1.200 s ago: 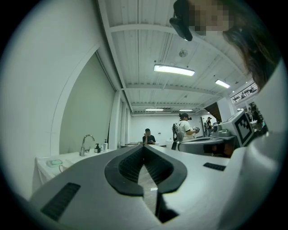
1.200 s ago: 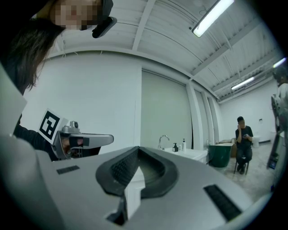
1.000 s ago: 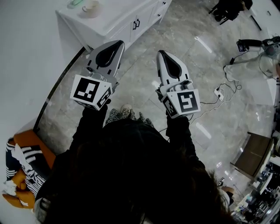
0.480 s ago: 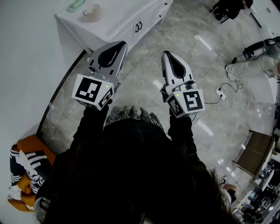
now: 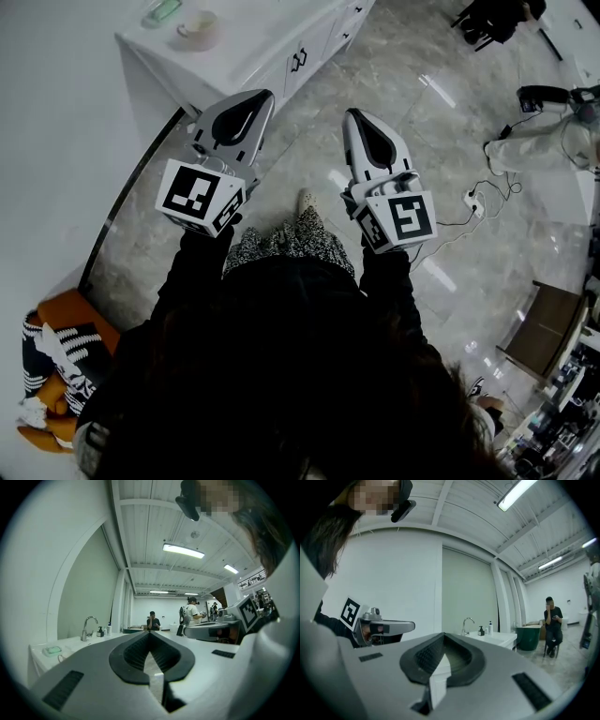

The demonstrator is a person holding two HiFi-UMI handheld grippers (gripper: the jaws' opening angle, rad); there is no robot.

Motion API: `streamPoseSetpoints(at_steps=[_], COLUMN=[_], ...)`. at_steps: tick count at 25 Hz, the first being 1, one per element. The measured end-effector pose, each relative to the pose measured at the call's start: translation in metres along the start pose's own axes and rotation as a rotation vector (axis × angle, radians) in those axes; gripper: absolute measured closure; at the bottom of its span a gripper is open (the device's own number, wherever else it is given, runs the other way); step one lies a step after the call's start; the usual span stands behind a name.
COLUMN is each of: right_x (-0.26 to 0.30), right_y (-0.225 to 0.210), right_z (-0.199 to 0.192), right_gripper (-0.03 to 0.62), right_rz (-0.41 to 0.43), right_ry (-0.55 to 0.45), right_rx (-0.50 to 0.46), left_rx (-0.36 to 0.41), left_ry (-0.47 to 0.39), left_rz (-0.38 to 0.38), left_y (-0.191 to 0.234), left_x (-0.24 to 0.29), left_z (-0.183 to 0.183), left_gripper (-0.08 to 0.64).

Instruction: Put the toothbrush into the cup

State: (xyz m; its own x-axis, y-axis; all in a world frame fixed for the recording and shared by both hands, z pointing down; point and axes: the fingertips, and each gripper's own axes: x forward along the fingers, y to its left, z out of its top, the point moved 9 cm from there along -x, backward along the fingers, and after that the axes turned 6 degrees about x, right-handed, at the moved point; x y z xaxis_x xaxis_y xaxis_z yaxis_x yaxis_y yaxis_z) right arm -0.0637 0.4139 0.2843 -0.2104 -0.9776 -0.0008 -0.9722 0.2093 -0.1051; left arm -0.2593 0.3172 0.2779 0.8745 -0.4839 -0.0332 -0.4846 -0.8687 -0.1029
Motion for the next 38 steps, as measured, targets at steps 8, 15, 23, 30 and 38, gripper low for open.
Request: streamPoseSetpoints(at_steps=[8, 15, 23, 30, 38], right_x=[0.023, 0.044, 0.077, 0.098, 0.117], right_y=[-0.029, -0.064, -0.117, -0.158, -0.194], right_z=[0.005, 0.006, 0.012, 0.013, 0.014], right_gripper=[0.588, 0.588, 0.588, 0.588, 0.588], right_rz=[0.023, 0.058, 0.090, 0.108, 0.129], right_ry=[-0.012, -0.004, 0.004, 0.012, 0.008], right_rx=[-0.002, 0.002, 0.007, 0.012, 0.026], left_rx=[-0.015, -0.006, 0.023, 0.017, 0.030], left_ry=[0.003, 0.023, 0.036, 0.039, 0.048], left_rz=[0.025, 0.015, 0.058, 0.085, 0.091], left_y=[0.012, 0.009, 0.024, 0.032, 0.038], left_x=[0.027, 0.074, 0.127, 0.167, 0.207], left_z=[0.000, -0.005, -0.006, -0.008, -0.009], left_gripper=[0.552, 0.552, 0.552, 0.552, 0.552])
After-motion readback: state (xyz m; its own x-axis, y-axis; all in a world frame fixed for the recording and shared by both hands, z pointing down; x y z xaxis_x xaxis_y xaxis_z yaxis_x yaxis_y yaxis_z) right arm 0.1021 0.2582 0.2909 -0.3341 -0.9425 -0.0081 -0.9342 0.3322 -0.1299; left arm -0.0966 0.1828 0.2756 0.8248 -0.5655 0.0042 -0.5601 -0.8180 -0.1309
